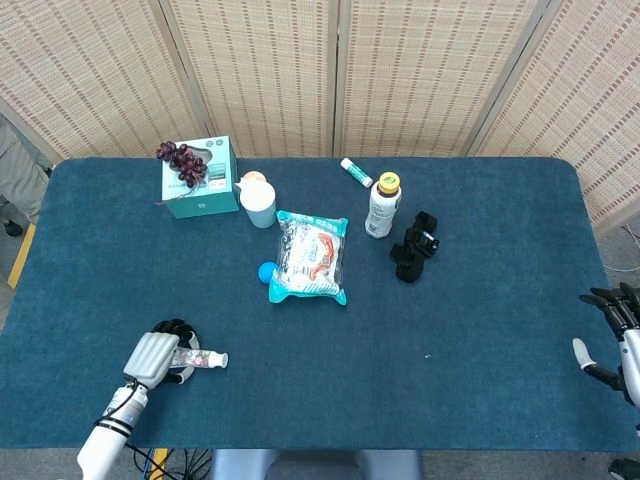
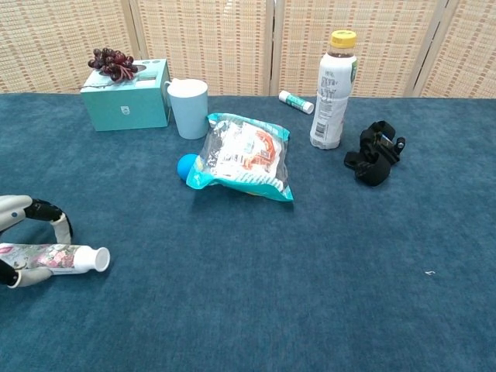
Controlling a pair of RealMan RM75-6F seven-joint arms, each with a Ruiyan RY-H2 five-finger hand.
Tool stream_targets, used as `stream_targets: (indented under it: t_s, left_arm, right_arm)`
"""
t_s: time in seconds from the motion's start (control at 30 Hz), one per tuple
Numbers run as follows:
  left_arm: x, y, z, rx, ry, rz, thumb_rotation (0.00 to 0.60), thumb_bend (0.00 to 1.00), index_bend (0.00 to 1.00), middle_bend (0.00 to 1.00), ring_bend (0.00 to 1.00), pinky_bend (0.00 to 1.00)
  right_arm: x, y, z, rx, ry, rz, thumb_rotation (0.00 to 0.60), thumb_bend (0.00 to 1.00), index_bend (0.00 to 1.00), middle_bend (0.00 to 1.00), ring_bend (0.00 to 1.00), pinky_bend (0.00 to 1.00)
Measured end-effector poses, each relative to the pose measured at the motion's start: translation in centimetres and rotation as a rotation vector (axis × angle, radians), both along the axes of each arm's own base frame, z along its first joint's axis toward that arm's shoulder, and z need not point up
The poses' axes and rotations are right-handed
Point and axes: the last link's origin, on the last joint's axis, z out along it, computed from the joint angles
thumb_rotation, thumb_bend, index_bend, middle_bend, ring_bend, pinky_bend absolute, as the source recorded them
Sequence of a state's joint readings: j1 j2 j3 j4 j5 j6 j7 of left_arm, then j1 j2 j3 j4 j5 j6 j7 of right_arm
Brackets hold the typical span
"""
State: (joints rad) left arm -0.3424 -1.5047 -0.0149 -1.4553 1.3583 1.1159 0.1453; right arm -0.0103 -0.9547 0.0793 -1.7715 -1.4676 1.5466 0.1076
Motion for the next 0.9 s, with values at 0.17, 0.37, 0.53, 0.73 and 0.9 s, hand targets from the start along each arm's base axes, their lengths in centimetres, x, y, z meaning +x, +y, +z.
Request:
stream_targets:
  t_s: [0.17,0.37,0.53,0.73,0.9]
  left_arm:
    - [0.1,0.1,0.4,0.027,-0.038,-0.015,0.600,0.32,0.54,0.38,0.22,0.17]
    - [0.3,0.2,0.9,0.046,-0.097,-0.047,0.600,0.37,0.57,0.46,0.30,0.26]
    - [0.2,0.3,1.4,0.051,-0.145,-0.069,0.600,0.38,0.60,0.52,0.37,0.36]
    - [0.3,0.6,1.9,0.063,-0.148,-0.097,0.600,0.38,0.61,0.59,0.47,0.49]
    - [0.4,1.2,2.4,0.072,-0.119,-0.131,0.600,0.38,0.62,0.65,0.53,0.54]
  right_arm:
    - [0.2,0.1,0.0,0.000,0.001,0.003,0.600,0.29,0.26,0.21,0.11,0.21]
    - [0.5,0.1,0.0,0.003,0.001,0.012,0.600,0.29,0.26,0.21,0.11,0.21]
    - [0.6,0.1,0.0,0.006,0.002,0.016,0.600,0.29,0.26,0.21,0.11,0.21]
    - [0.8,-0.1,-0.2,0.010,-0.001,0.026,0.600,0.29,0.26,0.21,0.11,0.21]
    - [1.2,-0.3,-0.3,0.017,-0.004,0.054,0.600,0.29,0.26,0.21,0.11,0.21]
